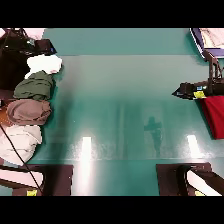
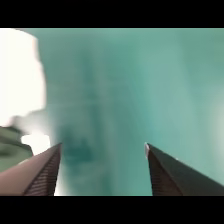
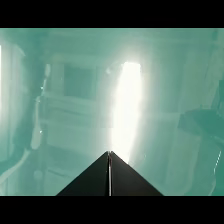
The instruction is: Fold the shirts.
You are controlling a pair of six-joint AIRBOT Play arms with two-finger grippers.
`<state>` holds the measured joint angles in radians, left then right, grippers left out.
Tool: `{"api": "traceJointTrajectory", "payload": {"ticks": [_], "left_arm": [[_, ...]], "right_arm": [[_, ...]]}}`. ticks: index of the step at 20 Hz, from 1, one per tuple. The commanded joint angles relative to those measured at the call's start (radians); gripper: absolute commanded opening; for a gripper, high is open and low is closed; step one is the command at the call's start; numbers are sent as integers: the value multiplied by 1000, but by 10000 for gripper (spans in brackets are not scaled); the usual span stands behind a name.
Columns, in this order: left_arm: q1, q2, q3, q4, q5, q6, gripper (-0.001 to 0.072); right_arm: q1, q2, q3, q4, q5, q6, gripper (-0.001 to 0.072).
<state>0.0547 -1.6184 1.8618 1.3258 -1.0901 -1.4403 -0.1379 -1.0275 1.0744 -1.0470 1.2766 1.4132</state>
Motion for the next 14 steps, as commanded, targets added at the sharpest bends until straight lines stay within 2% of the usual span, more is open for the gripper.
{"api": "traceJointTrajectory", "payload": {"ticks": [1, 5, 8, 11, 12, 13, 14], "left_arm": [[31, -101, 0, 183, 172, -52, 613], [71, -232, 0, 158, 277, -40, 613], [71, -289, 2, 128, 352, 58, 612], [71, -319, 8, 116, 385, 60, 611], [71, -322, 8, 111, 390, 60, 494], [71, -322, 8, 107, 399, 60, 188], [71, -321, 9, 105, 404, 60, 50]], "right_arm": [[1, 1, 1, 1, 11, 0, 22], [1, 0, 0, 1, 18, 0, 22], [1, 1, -2, 0, 21, 0, 22], [1, 0, -2, 0, 29, 0, 22], [1, 0, -2, 0, 27, 0, 22], [1, 0, -2, 0, 28, 0, 22], [1, 0, -2, 0, 29, 0, 22]]}}
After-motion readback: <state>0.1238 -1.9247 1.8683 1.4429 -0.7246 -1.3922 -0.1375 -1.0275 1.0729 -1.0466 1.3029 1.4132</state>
